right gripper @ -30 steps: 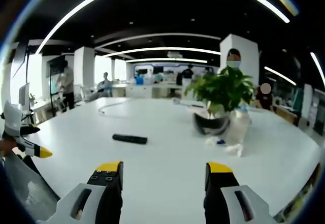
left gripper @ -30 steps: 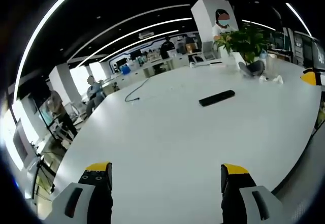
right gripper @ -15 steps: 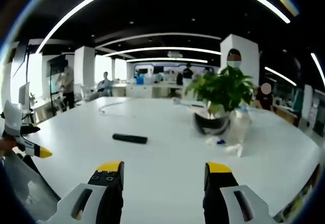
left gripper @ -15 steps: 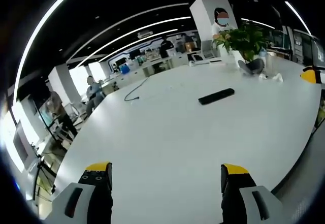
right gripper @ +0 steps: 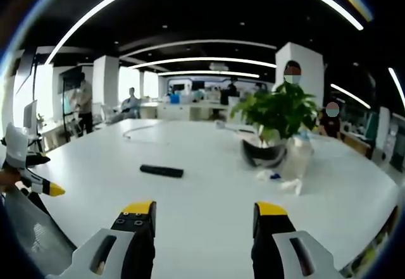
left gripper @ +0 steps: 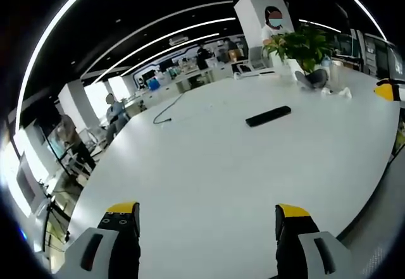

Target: Press the specified remote control buttons in sequence, fully releasing each button before pressing the next.

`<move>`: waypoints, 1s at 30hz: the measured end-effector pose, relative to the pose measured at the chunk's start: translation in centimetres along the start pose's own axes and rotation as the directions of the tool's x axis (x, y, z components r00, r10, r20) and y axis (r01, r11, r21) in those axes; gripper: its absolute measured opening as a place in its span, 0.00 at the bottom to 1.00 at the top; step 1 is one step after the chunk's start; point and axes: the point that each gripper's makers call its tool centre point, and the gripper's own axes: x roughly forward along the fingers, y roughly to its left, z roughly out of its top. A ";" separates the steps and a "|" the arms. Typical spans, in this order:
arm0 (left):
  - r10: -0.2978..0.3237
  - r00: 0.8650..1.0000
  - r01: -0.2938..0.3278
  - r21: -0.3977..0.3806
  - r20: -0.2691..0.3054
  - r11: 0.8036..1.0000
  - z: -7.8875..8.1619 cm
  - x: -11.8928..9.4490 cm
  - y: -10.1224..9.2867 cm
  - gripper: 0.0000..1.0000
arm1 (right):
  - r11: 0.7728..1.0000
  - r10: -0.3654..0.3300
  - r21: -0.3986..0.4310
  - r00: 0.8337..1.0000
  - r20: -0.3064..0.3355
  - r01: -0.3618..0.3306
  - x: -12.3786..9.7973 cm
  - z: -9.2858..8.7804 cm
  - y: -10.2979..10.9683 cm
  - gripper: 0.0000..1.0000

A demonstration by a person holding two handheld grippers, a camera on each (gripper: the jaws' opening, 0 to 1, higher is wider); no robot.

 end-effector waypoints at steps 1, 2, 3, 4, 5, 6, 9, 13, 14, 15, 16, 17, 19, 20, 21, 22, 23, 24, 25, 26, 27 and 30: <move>-0.001 1.000 0.001 0.003 -0.002 1.000 0.0 0.0 0.0 0.91 | 1.000 -0.001 0.002 1.000 0.001 0.001 0.0 0.0 0.0 0.60; -0.003 1.000 0.003 0.009 -0.001 1.000 0.0 0.0 -0.1 0.91 | 1.000 0.000 0.004 1.000 0.002 0.000 0.0 0.0 0.0 0.60; -0.005 1.000 0.005 0.011 0.000 1.000 0.1 0.0 -0.1 0.91 | 1.000 0.000 0.006 1.000 0.003 0.000 0.0 0.0 0.0 0.60; -0.010 1.000 0.010 0.014 0.001 1.000 0.1 0.0 -0.2 0.91 | 1.000 0.000 0.008 1.000 0.004 0.000 0.0 0.0 0.0 0.60; -0.013 1.000 0.013 0.015 0.001 1.000 0.2 0.0 -0.3 0.91 | 1.000 0.000 0.009 1.000 0.005 0.000 -0.1 0.1 0.0 0.60; -0.014 1.000 0.014 0.019 0.001 1.000 0.2 0.1 -0.3 0.91 | 1.000 0.001 0.009 1.000 0.004 -0.001 0.0 0.0 0.0 0.60; -0.017 1.000 0.017 0.018 0.002 1.000 0.5 0.0 -0.4 0.89 | 1.000 0.003 0.006 1.000 0.000 -0.003 0.0 0.0 0.0 0.60; -0.026 1.000 0.026 0.027 0.009 0.999 1.2 0.1 -0.5 0.86 | 1.000 0.005 0.002 1.000 -0.002 -0.005 0.0 -0.1 0.1 0.59; -0.027 1.000 0.027 0.028 0.010 0.999 1.3 0.1 -0.5 0.86 | 1.000 0.005 0.002 1.000 -0.002 -0.005 0.0 -0.1 0.1 0.59; -0.043 0.999 0.042 0.026 0.018 0.999 1.7 0.2 -0.7 0.86 | 1.000 0.004 0.002 1.000 -0.004 -0.004 0.0 -0.1 0.1 0.59; -0.059 0.998 0.058 0.008 0.028 0.998 2.1 0.3 -1.0 0.87 | 1.000 0.004 0.003 1.000 -0.006 -0.004 0.0 -0.1 0.1 0.59; -0.073 0.997 0.074 -0.012 0.038 0.997 2.6 0.3 -1.2 0.87 | 1.000 0.002 0.003 1.000 -0.007 -0.002 0.0 -0.1 0.0 0.59; -0.087 0.995 0.088 -0.015 0.047 0.996 3.3 0.5 -1.3 0.87 | 1.000 -0.003 0.004 1.000 -0.006 0.003 0.0 -0.1 -0.1 0.59; -0.088 0.995 0.088 -0.012 0.048 0.996 3.5 0.7 -1.3 0.87 | 1.000 -0.004 0.005 1.000 -0.006 0.004 0.0 -0.1 -0.1 0.59; -0.088 0.995 0.089 -0.005 0.049 0.996 3.8 0.8 -1.3 0.87 | 1.000 -0.004 0.008 1.000 -0.008 0.004 0.0 -0.2 -0.1 0.59; -0.095 0.994 0.094 0.008 0.051 0.996 4.1 1.0 -1.4 0.87 | 1.000 -0.005 0.008 1.000 -0.009 0.005 0.0 -0.2 -0.2 0.59; -0.098 0.994 0.098 0.013 0.055 0.995 4.4 1.1 -1.4 0.87 | 1.000 -0.007 0.007 1.000 -0.011 0.007 0.0 -0.2 -0.2 0.58; -0.101 0.993 0.101 0.016 0.056 0.995 4.7 1.2 -1.4 0.87 | 1.000 -0.008 0.005 1.000 -0.012 0.008 0.0 -0.2 -0.2 0.58; -0.104 0.993 0.103 0.020 0.056 0.995 4.8 1.3 -1.4 0.87 | 1.000 -0.007 0.006 1.000 -0.012 0.007 0.0 -0.2 -0.2 0.58; -0.109 0.992 0.107 0.027 0.056 0.994 5.0 1.5 -1.4 0.87 | 1.000 -0.006 0.006 1.000 -0.013 0.006 0.0 -0.2 -0.2 0.58; -0.110 0.992 0.108 0.034 0.055 0.994 5.1 1.6 -1.4 0.87 | 1.000 -0.007 0.005 1.000 -0.013 0.007 0.1 -0.2 -0.2 0.58; -0.118 0.992 0.115 0.056 0.052 0.992 5.6 2.1 -1.4 0.87 | 1.000 -0.006 0.006 1.000 -0.017 0.006 0.1 -0.3 -0.2 0.58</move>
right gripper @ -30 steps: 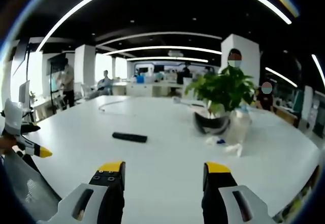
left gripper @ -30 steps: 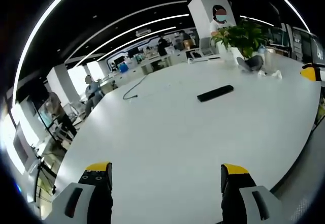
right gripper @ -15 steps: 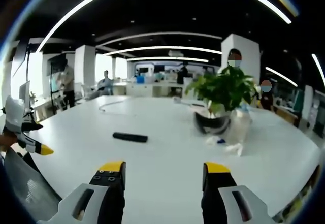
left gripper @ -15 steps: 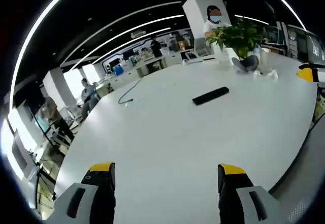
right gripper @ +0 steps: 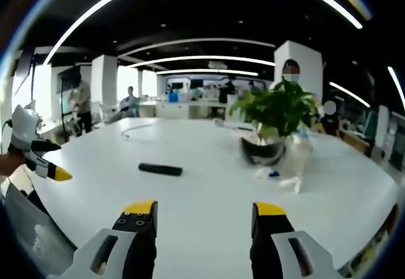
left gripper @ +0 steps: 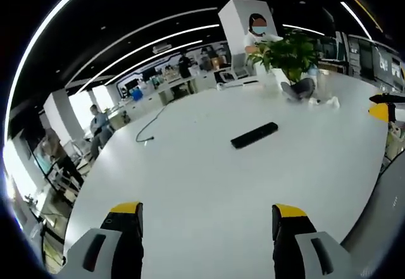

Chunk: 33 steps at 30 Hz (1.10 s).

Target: Press the specified remote control buttons in sequence, fully releasing each button before pressing the next.

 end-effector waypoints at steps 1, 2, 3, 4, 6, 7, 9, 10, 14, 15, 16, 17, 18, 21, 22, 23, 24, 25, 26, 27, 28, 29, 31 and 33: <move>-0.005 1.000 0.005 0.003 0.000 1.000 0.3 0.2 0.1 0.87 | 1.000 -0.001 -0.001 1.000 -0.002 0.001 0.0 0.0 0.0 0.58; -0.009 1.000 0.009 0.004 0.003 1.000 0.5 0.4 0.1 0.87 | 1.000 0.000 0.000 1.000 -0.003 0.000 0.0 0.0 0.0 0.58; -0.012 1.000 0.012 0.003 0.003 1.000 0.7 0.6 0.1 0.87 | 1.000 0.001 0.000 1.000 -0.003 -0.001 0.1 0.0 0.0 0.58; -0.015 1.000 0.015 0.001 0.003 1.000 0.9 0.8 0.1 0.86 | 1.000 0.001 0.000 1.000 -0.004 -0.001 0.1 -0.1 0.0 0.58; -0.031 0.999 0.031 -0.013 0.009 0.999 1.3 1.3 -0.2 0.86 | 1.000 0.003 -0.001 1.000 -0.008 -0.003 0.1 -0.1 0.0 0.57; -0.034 0.999 0.034 -0.016 0.012 0.999 1.4 1.4 -0.3 0.85 | 1.000 0.003 -0.001 1.000 -0.009 -0.003 0.1 -0.2 0.1 0.57; -0.039 0.999 0.039 -0.013 0.017 0.999 1.8 1.9 -0.5 0.85 | 1.000 0.002 -0.002 1.000 -0.011 -0.002 0.1 -0.2 0.1 0.57; -0.048 0.999 0.048 -0.001 0.016 0.999 2.0 2.3 -0.7 0.85 | 1.000 0.002 -0.002 1.000 -0.011 -0.002 0.2 -0.2 0.1 0.57; -0.070 0.997 0.069 0.048 0.017 0.996 2.9 3.5 -1.3 0.84 | 1.000 0.003 -0.001 1.000 -0.022 -0.003 0.2 -0.4 0.0 0.56; -0.076 0.997 0.075 0.054 0.018 0.996 3.1 3.8 -1.4 0.84 | 1.000 0.005 0.000 1.000 -0.023 -0.005 0.2 -0.4 0.1 0.56; -0.085 0.996 0.084 0.061 0.014 0.995 3.2 4.1 -1.7 0.84 | 1.000 0.006 0.000 1.000 -0.024 -0.006 0.2 -0.4 0.1 0.56; -0.091 0.996 0.090 0.069 0.012 0.994 3.2 4.3 -1.9 0.84 | 1.000 0.007 -0.001 1.000 -0.025 -0.007 0.2 -0.4 0.1 0.56; -0.096 0.995 0.095 0.080 0.004 0.992 3.1 4.7 -2.1 0.84 | 1.000 0.006 -0.001 1.000 -0.024 -0.006 0.2 -0.4 0.1 0.56; -0.105 0.994 0.106 0.103 -0.009 0.989 3.0 5.4 -2.3 0.83 | 1.000 0.003 0.001 1.000 -0.026 -0.003 0.2 -0.5 0.0 0.56; -0.107 0.994 0.108 0.106 -0.010 0.988 3.1 5.6 -2.4 0.83 | 1.000 0.003 0.002 1.000 -0.028 -0.003 0.2 -0.5 0.0 0.56; -0.111 0.994 0.112 0.111 -0.012 0.987 3.1 5.8 -2.5 0.83 | 1.000 0.003 0.003 1.000 -0.029 -0.002 0.2 -0.5 0.0 0.56; -0.114 0.993 0.115 0.122 -0.017 0.986 3.2 6.1 -2.5 0.83 | 1.000 0.003 0.003 0.999 -0.033 -0.003 0.3 -0.6 0.0 0.55; -0.115 0.993 0.117 0.132 -0.020 0.984 3.2 6.3 -2.6 0.83 | 1.000 0.004 0.003 0.999 -0.040 -0.004 0.3 -0.7 0.0 0.55; -0.114 0.993 0.116 0.143 -0.022 0.983 3.3 6.6 -2.6 0.83 | 1.000 0.005 0.002 0.999 -0.041 -0.005 0.3 -0.7 0.0 0.55; -0.114 0.993 0.116 0.148 -0.023 0.982 3.4 6.8 -2.6 0.83 | 1.000 0.006 0.002 0.999 -0.041 -0.006 0.3 -0.7 0.1 0.55; -0.117 0.993 0.119 0.155 -0.028 0.981 3.4 7.0 -2.6 0.83 | 1.000 0.007 0.001 0.999 -0.040 -0.007 0.3 -0.7 0.1 0.55; -0.119 0.992 0.123 0.157 -0.032 0.980 3.3 7.2 -2.7 0.83 | 1.000 0.007 -0.002 0.999 -0.040 -0.008 0.3 -0.7 0.1 0.55; -0.119 0.992 0.124 0.175 -0.040 0.977 3.2 7.7 -3.0 0.82 | 1.000 0.005 -0.001 0.999 -0.041 -0.005 0.3 -0.7 0.0 0.55; -0.117 0.992 0.125 0.204 -0.051 0.971 3.1 8.2 -3.1 0.81 | 1.000 0.005 0.010 0.999 -0.039 -0.005 0.3 -0.7 0.0 0.55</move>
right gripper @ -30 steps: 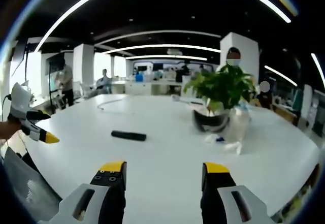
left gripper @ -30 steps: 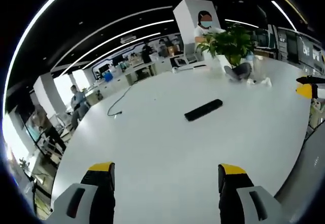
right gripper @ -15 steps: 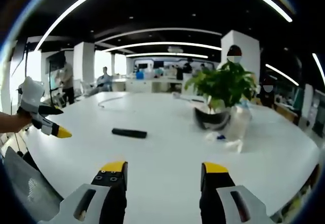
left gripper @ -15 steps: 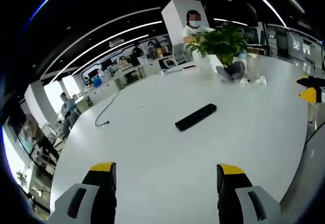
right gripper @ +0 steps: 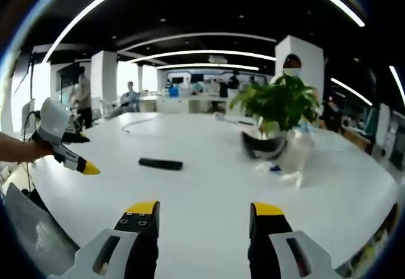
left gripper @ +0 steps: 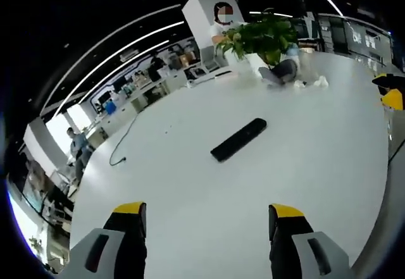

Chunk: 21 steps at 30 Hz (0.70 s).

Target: Press the specified remote control buttons in sequence, fully releasing each button before pressing the next.

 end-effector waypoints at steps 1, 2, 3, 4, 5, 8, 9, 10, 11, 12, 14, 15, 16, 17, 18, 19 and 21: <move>0.001 1.000 -0.001 0.004 -0.002 1.000 0.0 0.1 0.0 0.81 | 1.000 -0.001 0.001 1.000 -0.001 0.001 0.0 0.0 0.0 0.55; 0.000 1.000 0.000 0.022 -0.013 1.000 -0.1 0.6 0.0 0.81 | 1.000 -0.004 0.001 1.000 -0.003 0.004 0.0 -0.1 -0.1 0.55; -0.001 1.000 0.001 0.029 -0.015 1.000 -0.1 0.8 0.0 0.81 | 1.000 -0.004 0.000 1.000 -0.003 0.004 0.0 -0.1 -0.1 0.55; 0.001 1.000 0.000 0.035 -0.017 0.999 0.0 1.1 0.0 0.81 | 1.000 -0.003 0.001 1.000 -0.003 0.003 0.0 -0.1 0.0 0.55; 0.002 1.000 -0.001 0.040 -0.014 0.999 0.1 1.2 0.0 0.82 | 1.000 -0.002 0.001 1.000 -0.003 0.002 0.0 -0.1 0.0 0.55; -0.012 1.000 0.014 0.062 -0.026 0.998 0.1 2.0 -0.1 0.82 | 1.000 0.002 -0.002 1.000 -0.008 -0.002 0.1 -0.1 0.1 0.55; -0.012 0.999 0.015 0.077 -0.031 0.997 0.1 2.3 -0.2 0.82 | 1.000 0.003 -0.002 1.000 -0.008 -0.003 0.1 -0.2 0.1 0.55; -0.012 0.999 0.015 0.093 -0.036 0.996 0.2 2.5 -0.2 0.82 | 1.000 0.003 -0.003 1.000 -0.009 -0.003 0.1 -0.2 0.1 0.54; -0.010 0.998 0.017 0.117 -0.057 0.993 0.0 2.9 -0.2 0.82 | 1.000 0.004 -0.004 1.000 -0.011 -0.004 0.1 -0.2 0.1 0.54; -0.015 0.998 0.023 0.124 -0.065 0.992 0.0 3.2 -0.3 0.82 | 1.000 0.003 -0.005 1.000 -0.013 -0.003 0.1 -0.2 0.1 0.54; -0.024 0.998 0.032 0.138 -0.065 0.990 0.3 3.8 -0.4 0.82 | 1.000 0.005 0.002 1.000 -0.013 -0.005 0.2 -0.2 0.0 0.54; -0.028 0.997 0.038 0.164 -0.067 0.986 0.6 4.0 -0.5 0.82 | 1.000 0.007 0.008 1.000 -0.014 -0.007 0.2 -0.3 0.0 0.54; -0.029 0.998 0.040 0.193 -0.061 0.980 0.9 4.2 -0.5 0.82 | 1.000 0.007 0.007 1.000 -0.015 -0.007 0.2 -0.3 0.0 0.54; -0.032 0.998 0.044 0.216 -0.060 0.976 1.2 4.5 -0.6 0.81 | 1.000 0.007 0.003 1.000 -0.018 -0.007 0.2 -0.3 0.0 0.54; -0.037 0.997 0.050 0.223 -0.061 0.974 1.3 4.7 -0.8 0.80 | 1.000 0.010 0.002 1.000 -0.018 -0.010 0.2 -0.3 0.1 0.54; -0.040 0.997 0.054 0.232 -0.063 0.971 1.5 5.1 -0.8 0.79 | 1.000 0.014 0.000 1.000 -0.020 -0.014 0.3 -0.4 0.2 0.54; -0.046 0.996 0.062 0.239 -0.075 0.969 1.7 5.9 -0.8 0.79 | 1.000 0.015 -0.004 1.000 -0.023 -0.015 0.3 -0.4 0.2 0.54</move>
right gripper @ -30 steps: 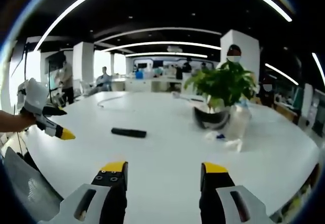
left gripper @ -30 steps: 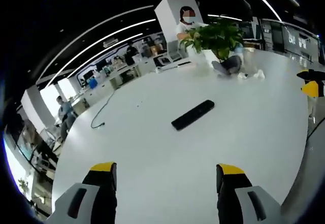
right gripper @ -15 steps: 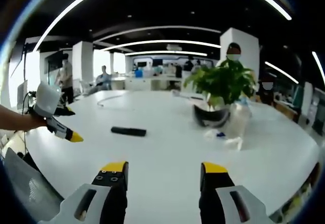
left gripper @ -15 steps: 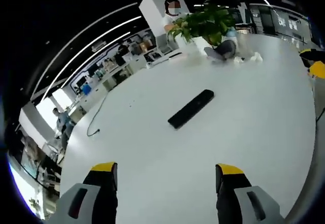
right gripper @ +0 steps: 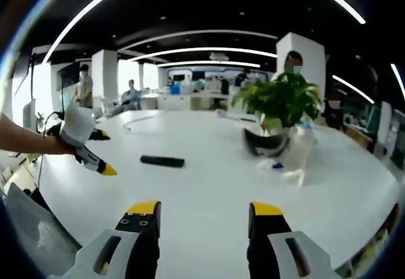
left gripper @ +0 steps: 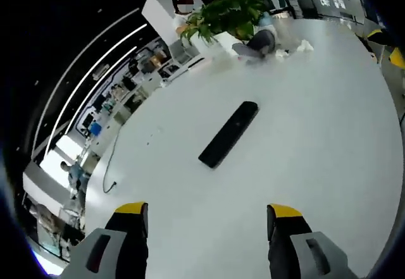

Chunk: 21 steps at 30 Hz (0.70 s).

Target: Press the specified remote control buttons in sequence, fully releasing each button before pressing the next.

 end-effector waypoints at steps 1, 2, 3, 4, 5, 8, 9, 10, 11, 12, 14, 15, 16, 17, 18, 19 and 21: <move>-0.002 1.000 0.002 0.000 -0.001 1.000 0.1 0.1 0.0 0.79 | 1.000 0.002 -0.001 1.000 -0.001 -0.002 0.0 0.0 0.0 0.53; -0.006 1.000 0.006 0.002 -0.003 1.000 0.2 0.5 0.1 0.79 | 1.000 0.002 -0.001 1.000 -0.003 -0.002 0.0 0.0 0.0 0.53; -0.008 1.000 0.008 0.005 -0.002 1.000 0.3 0.6 0.1 0.79 | 1.000 0.001 -0.001 1.000 -0.002 -0.001 0.0 0.0 0.0 0.54; -0.014 1.000 0.014 0.015 -0.005 1.000 0.5 1.0 0.1 0.79 | 1.000 0.001 0.000 1.000 -0.001 -0.001 0.0 0.0 0.0 0.54; -0.017 1.000 0.017 0.020 -0.007 1.000 0.5 1.1 0.1 0.79 | 1.000 0.000 0.001 1.000 -0.001 0.000 0.1 0.0 -0.1 0.54; -0.017 1.000 0.018 0.049 -0.015 0.999 0.9 1.9 0.2 0.79 | 1.000 0.000 0.005 1.000 -0.007 0.000 0.1 -0.1 -0.1 0.53; -0.021 1.000 0.021 0.051 -0.014 0.998 1.1 2.2 0.3 0.79 | 1.000 0.001 0.003 1.000 -0.006 -0.001 0.1 -0.1 -0.1 0.53; -0.023 1.000 0.024 0.053 -0.015 0.998 1.2 2.4 0.4 0.79 | 1.000 0.000 0.001 1.000 -0.007 0.000 0.1 -0.1 -0.1 0.53; -0.024 1.000 0.025 0.057 -0.015 0.998 1.4 2.6 0.5 0.79 | 1.000 0.000 -0.001 1.000 -0.009 0.000 0.1 -0.1 -0.1 0.53; -0.025 1.000 0.026 0.065 -0.018 0.998 1.5 2.9 0.6 0.78 | 1.000 0.001 -0.001 1.000 -0.011 -0.001 0.2 -0.2 -0.1 0.53; -0.032 0.999 0.033 0.075 -0.021 0.997 1.8 3.4 0.7 0.77 | 1.000 0.000 0.000 1.000 -0.012 0.000 0.2 -0.2 -0.1 0.53; -0.035 0.999 0.037 0.083 -0.022 0.996 2.0 3.6 0.7 0.77 | 1.000 -0.001 0.001 1.000 -0.012 0.001 0.2 -0.2 -0.1 0.53; -0.037 0.999 0.039 0.094 -0.022 0.995 2.2 3.9 0.8 0.77 | 1.000 -0.001 0.002 1.000 -0.014 0.001 0.2 -0.2 -0.1 0.53; -0.036 0.999 0.038 0.102 -0.022 0.994 2.3 4.1 0.8 0.78 | 1.000 -0.001 0.002 1.000 -0.015 0.001 0.2 -0.2 -0.1 0.53; -0.036 0.999 0.038 0.116 -0.023 0.992 2.5 4.5 0.8 0.77 | 1.000 -0.003 0.002 1.000 -0.017 0.003 0.1 -0.3 -0.2 0.53; -0.040 0.999 0.043 0.123 -0.023 0.992 2.7 4.7 0.8 0.77 | 1.000 -0.003 0.001 1.000 -0.017 0.003 0.1 -0.3 -0.2 0.53; -0.042 0.999 0.044 0.129 -0.022 0.991 3.0 5.1 0.7 0.76 | 1.000 -0.006 0.001 1.000 -0.017 0.006 0.1 -0.3 -0.2 0.53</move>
